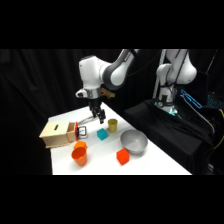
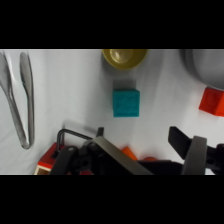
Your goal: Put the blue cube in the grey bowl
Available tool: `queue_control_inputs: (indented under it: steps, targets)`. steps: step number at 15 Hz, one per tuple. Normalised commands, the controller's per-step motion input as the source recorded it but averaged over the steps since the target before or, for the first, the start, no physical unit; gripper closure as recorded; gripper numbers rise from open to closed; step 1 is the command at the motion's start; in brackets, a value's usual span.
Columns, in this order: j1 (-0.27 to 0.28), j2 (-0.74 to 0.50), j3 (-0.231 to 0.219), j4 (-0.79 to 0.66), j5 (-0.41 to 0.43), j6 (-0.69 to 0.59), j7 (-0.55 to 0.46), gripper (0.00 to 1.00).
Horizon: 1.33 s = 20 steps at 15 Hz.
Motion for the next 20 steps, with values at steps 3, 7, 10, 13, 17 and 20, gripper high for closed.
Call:
queue_control_inputs:
  steps: [3,7,10,13,17,20]
  targets:
    - [-0.113,0.24,0.069,0.19,0.144,0.16,-0.25,0.0]
    - [-0.102,0.17,0.104,0.1,0.127,0.17,-0.23,0.0]
    - [-0.101,0.15,0.104,0.04,0.099,0.2,-0.2,0.0]
    - [-0.103,0.12,0.094,0.0,0.058,0.23,-0.17,0.0]
    - [-0.095,0.07,0.082,-0.05,0.002,0.28,-0.12,0.0]
    - [-0.078,0.05,0.073,-0.11,-0.05,0.32,-0.07,0.0]
